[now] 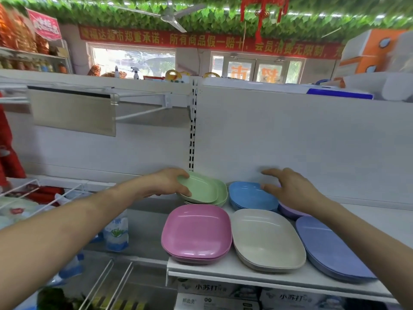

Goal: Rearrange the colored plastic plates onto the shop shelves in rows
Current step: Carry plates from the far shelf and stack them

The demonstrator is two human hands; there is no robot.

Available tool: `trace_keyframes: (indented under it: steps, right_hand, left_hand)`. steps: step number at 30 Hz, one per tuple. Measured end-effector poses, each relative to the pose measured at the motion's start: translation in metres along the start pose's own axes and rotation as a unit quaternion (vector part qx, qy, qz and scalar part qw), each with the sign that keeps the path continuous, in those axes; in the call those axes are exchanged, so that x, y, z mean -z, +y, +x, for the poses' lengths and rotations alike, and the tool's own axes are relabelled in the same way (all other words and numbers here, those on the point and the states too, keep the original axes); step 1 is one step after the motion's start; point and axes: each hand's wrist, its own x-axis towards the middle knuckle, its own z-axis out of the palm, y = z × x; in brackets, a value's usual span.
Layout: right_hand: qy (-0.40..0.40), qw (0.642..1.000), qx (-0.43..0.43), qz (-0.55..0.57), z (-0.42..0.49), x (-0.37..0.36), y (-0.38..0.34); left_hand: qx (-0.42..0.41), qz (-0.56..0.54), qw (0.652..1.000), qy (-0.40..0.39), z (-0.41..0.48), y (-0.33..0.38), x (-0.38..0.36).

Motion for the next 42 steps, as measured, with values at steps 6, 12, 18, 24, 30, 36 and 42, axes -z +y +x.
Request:
trace_keyframes:
  steps: [6, 12, 18, 24, 30, 36, 42]
  right_hand:
    - [0.038, 0.999, 0.001, 0.027, -0.004, 0.001, -0.011]
    - [0.061, 0.997, 0.005, 0.038, -0.008, -0.001, -0.022]
    - [0.082, 0.996, 0.002, 0.038, -0.019, -0.002, -0.024]
    - [0.089, 0.995, -0.002, 0.051, -0.025, 0.007, -0.008]
    - [0.098, 0.993, -0.029, 0.049, -0.036, 0.028, 0.035]
    - [0.077, 0.993, -0.079, 0.040, -0.081, 0.074, 0.119]
    - [0.069, 0.985, -0.154, 0.014, -0.170, 0.126, 0.243]
  left_hand:
    - [-0.002, 0.065, 0.997, -0.045, 0.003, 0.008, -0.003]
    - [-0.015, 0.095, 0.992, -0.081, 0.004, 0.014, -0.012]
    - [-0.032, 0.109, 0.989, -0.098, 0.004, 0.016, -0.017]
    - [-0.047, 0.222, 0.973, 0.034, -0.003, 0.020, 0.000]
    - [-0.090, 0.227, 0.951, 0.191, -0.009, 0.073, -0.002]
    - [-0.197, 0.163, 0.955, 0.150, -0.014, 0.190, -0.069]
    - [-0.289, 0.114, 0.946, 0.093, -0.013, 0.325, -0.166]
